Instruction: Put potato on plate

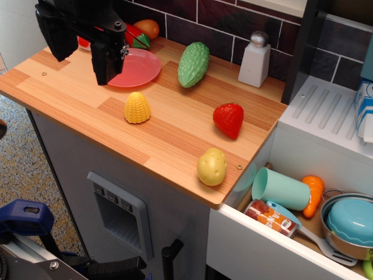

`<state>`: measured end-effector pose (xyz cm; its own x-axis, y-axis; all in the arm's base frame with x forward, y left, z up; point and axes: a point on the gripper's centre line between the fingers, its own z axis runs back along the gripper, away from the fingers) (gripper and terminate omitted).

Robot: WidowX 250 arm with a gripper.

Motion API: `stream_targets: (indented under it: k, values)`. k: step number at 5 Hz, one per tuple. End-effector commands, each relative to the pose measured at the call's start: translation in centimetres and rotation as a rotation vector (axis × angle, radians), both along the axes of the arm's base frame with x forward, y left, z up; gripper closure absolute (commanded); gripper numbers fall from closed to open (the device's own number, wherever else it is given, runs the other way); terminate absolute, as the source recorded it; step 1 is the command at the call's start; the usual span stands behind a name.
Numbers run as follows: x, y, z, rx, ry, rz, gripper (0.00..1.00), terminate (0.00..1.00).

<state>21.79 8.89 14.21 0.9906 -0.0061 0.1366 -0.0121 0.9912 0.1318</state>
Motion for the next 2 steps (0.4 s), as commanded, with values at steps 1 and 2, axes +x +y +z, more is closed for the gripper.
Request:
stream_targets:
  k: [1, 2]
  values:
    - [0.0, 0.0, 0.0, 0.000, 0.000, 0.000, 0.00, 0.00]
    - [0.6, -3.1, -0.7, -0.037, 0.003, 0.025, 0.00, 0.00]
